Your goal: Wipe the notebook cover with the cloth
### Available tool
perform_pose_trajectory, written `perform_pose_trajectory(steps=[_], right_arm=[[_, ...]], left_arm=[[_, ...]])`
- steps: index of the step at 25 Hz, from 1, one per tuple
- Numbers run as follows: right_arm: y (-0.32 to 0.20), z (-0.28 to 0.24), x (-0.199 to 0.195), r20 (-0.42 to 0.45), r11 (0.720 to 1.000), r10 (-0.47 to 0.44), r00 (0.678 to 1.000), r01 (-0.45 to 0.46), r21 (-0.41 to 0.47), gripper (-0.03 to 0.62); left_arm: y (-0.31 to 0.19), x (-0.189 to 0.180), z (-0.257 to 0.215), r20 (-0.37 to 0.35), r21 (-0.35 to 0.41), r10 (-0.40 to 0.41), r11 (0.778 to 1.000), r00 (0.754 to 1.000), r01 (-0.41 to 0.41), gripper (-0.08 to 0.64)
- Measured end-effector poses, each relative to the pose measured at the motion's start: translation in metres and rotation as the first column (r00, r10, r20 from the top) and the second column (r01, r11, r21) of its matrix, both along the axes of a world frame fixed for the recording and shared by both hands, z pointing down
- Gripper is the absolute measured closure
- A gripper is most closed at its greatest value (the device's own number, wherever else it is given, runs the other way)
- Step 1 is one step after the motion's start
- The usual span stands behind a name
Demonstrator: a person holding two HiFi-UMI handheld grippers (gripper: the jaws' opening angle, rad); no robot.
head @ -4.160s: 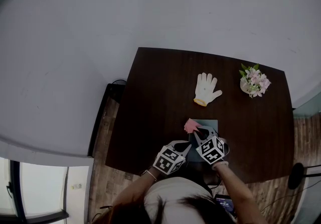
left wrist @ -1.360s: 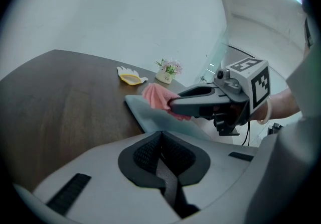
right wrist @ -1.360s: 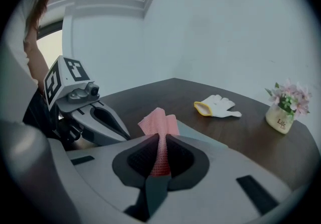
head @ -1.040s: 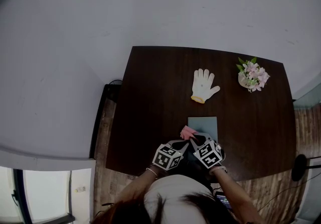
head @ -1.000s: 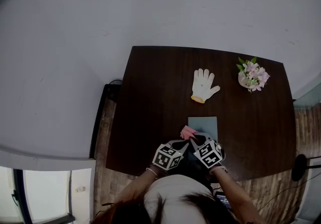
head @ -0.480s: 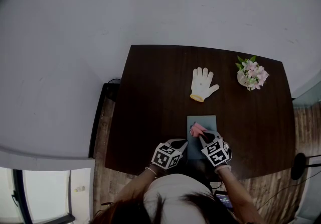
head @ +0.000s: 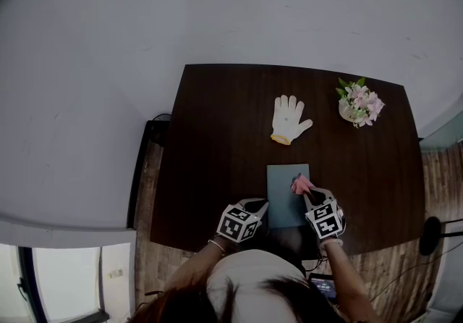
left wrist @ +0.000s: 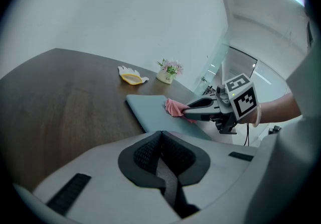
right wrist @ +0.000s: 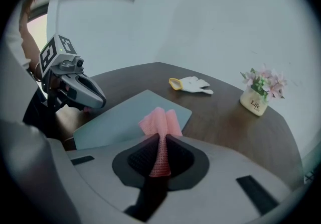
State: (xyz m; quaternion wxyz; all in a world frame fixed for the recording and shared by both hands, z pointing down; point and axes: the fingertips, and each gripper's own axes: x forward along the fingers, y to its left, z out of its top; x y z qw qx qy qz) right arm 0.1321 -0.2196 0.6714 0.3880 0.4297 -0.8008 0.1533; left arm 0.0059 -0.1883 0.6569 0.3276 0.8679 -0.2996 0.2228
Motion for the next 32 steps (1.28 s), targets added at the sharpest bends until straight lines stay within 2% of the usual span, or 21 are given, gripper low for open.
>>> perform_pose_trajectory(steps=[5, 7, 10, 13, 18, 23, 28, 32], right_arm=[[0.003, 0.002, 0.026, -0.032, 0.998, 0.069, 0.997, -0.069, -0.001, 0.551], [0.003, -0.001, 0.031, -0.016, 0.995, 0.1, 0.995, -0.1, 0.012, 0.551], [0.0, -0.016, 0.028, 0.02, 0.991, 0.123, 0.992, -0.124, 0.05, 0.551], [0.001, -0.034, 0.014, 0.053, 0.99, 0.107, 0.993, -0.111, 0.082, 0.551], [0.01, -0.049, -0.025, 0.106, 0.992, 0.022, 0.994, -0.035, 0.12, 0.551], [0.022, -0.046, -0.071, 0.149, 0.992, -0.087, 0.985, 0.072, 0.102, 0.551], [0.042, -0.036, -0.108, 0.139, 0.98, -0.196, 0.971, 0.19, 0.054, 0.551], [0.052, -0.018, -0.121, 0.118, 0.969, -0.247, 0.962, 0.247, 0.011, 0.551]], left_arm=[[0.003, 0.002, 0.001, 0.018, 0.014, 0.021, 1.0, 1.0, -0.021, 0.541], [0.004, 0.002, 0.001, 0.021, 0.013, 0.025, 1.0, 0.999, -0.025, 0.541], [0.003, 0.002, 0.001, 0.021, 0.011, 0.017, 1.0, 1.0, -0.017, 0.541], [0.003, 0.002, 0.001, 0.022, 0.013, 0.013, 1.0, 1.0, -0.013, 0.541], [0.01, -0.002, -0.001, 0.012, 0.011, -0.012, 1.0, 1.0, 0.011, 0.54], [0.014, -0.008, -0.007, -0.001, 0.025, -0.044, 0.999, 0.999, 0.044, 0.541], [0.023, -0.014, -0.01, -0.006, 0.027, -0.073, 0.997, 0.997, 0.073, 0.541], [0.03, -0.019, -0.008, -0.005, 0.016, -0.093, 0.996, 0.996, 0.093, 0.541]])
